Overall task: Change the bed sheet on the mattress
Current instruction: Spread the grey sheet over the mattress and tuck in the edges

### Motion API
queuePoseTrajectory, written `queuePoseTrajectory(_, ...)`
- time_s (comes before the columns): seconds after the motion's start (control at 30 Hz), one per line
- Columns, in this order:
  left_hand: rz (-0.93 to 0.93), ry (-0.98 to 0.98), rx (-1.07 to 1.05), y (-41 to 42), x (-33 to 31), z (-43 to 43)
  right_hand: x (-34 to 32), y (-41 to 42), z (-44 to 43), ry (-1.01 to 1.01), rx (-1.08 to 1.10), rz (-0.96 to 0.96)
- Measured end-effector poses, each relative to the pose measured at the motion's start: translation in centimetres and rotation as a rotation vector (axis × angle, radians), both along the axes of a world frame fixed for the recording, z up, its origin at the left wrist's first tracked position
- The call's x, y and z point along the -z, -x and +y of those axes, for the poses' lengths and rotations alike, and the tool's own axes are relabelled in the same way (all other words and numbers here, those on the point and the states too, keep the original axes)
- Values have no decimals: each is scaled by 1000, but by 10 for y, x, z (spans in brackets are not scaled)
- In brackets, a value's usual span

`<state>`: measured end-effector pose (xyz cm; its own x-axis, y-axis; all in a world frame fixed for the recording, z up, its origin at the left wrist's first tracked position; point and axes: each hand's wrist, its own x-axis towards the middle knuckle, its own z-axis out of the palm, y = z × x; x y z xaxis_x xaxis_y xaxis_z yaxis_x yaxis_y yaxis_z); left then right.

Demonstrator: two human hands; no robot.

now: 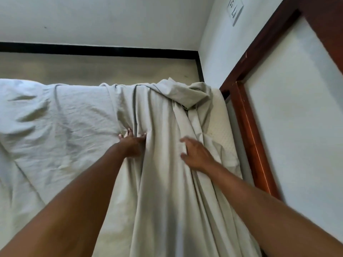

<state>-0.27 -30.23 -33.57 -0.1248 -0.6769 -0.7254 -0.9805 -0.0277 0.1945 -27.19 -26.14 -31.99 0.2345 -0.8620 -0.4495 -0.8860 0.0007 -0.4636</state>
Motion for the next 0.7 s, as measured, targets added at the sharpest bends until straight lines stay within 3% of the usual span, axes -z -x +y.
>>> queuePoseTrajectory(0.17, -2, -28, -7, -3, 4, -5, -11, 19, -115, 455, 534, -88)
queuePoseTrajectory(0.23, -29, -31, 26, 8, -9, -6, -7, 26, -159, 362, 827, -123)
queuePoseTrajectory(0.33, -24, -20, 38, 16, -14, -5, 10, 24, -193, 18, 1104, -215)
queuePoseTrajectory(0.4, -12, -33, 20, 13, -15, -6, 17, 10, -195, -10, 1001, -280)
queuePoseTrajectory(0.47, 3, -53, 14, 12, -18, -6, 22, -9, -183, 75, 720, -323)
queuePoseTrajectory(0.6, 8, -55, 15, 10, -15, -7, 30, -41, -145, 274, -18, -15)
queuePoseTrajectory(0.7, 26, -86, 9, 8, -8, -9, 42, -53, -127, 304, -155, 163)
